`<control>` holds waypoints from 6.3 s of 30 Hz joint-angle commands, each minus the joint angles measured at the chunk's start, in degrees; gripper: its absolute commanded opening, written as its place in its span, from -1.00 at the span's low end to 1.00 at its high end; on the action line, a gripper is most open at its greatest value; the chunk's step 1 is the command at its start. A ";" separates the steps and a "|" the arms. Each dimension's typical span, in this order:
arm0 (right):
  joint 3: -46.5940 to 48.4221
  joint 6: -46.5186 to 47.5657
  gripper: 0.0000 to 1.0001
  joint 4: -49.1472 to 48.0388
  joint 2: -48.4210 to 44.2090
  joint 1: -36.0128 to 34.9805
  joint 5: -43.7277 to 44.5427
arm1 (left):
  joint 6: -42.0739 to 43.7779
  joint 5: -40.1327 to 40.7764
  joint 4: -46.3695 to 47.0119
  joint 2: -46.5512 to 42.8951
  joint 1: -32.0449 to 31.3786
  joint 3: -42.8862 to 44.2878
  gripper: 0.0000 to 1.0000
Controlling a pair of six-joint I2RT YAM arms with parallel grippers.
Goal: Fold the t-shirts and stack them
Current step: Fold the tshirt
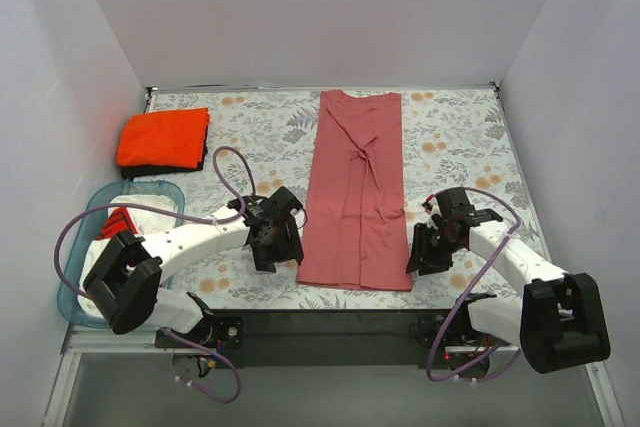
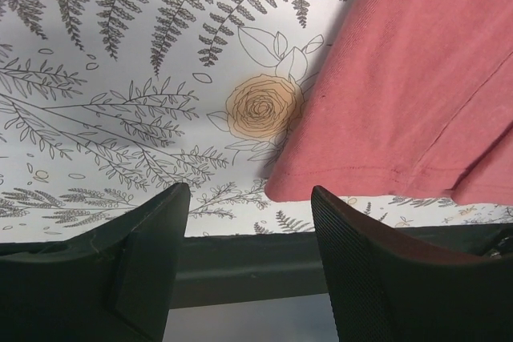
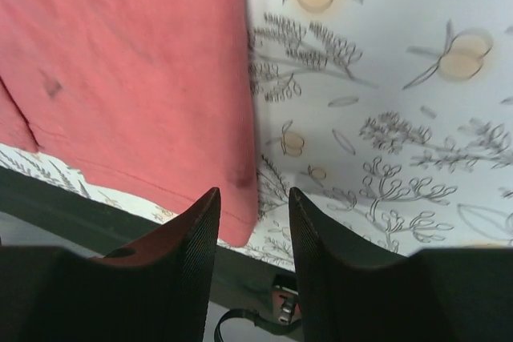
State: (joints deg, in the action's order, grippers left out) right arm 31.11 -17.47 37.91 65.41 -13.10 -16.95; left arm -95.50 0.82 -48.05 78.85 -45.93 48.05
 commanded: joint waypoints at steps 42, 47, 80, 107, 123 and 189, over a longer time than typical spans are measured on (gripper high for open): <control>-2.55 -10.30 -0.97 2.08 0.95 -13.97 6.40 | 2.60 -2.75 1.12 11.32 -4.34 6.53 -0.08; -2.64 -10.04 -0.97 1.90 1.04 -14.05 6.23 | 2.87 -2.31 0.77 14.04 -4.95 6.79 -0.29; 33.11 -4.95 -0.97 13.07 13.33 -19.96 21.34 | 5.67 2.77 0.48 7.54 5.93 18.91 -1.00; 55.81 6.40 -0.97 4.99 39.27 -4.30 17.39 | 17.72 8.32 17.20 30.13 16.40 35.36 -1.00; 55.02 6.40 -0.44 -0.38 42.88 -4.21 12.21 | 18.16 11.75 20.80 30.33 16.67 32.02 -0.35; 29.18 0.77 -0.55 -45.90 36.89 -17.30 -18.73 | 3.13 14.12 14.57 10.79 1.28 9.61 -0.49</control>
State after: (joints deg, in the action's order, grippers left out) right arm 60.90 -14.46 -0.80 102.30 -29.91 -31.24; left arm -90.08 11.53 -34.28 90.85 -45.47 59.46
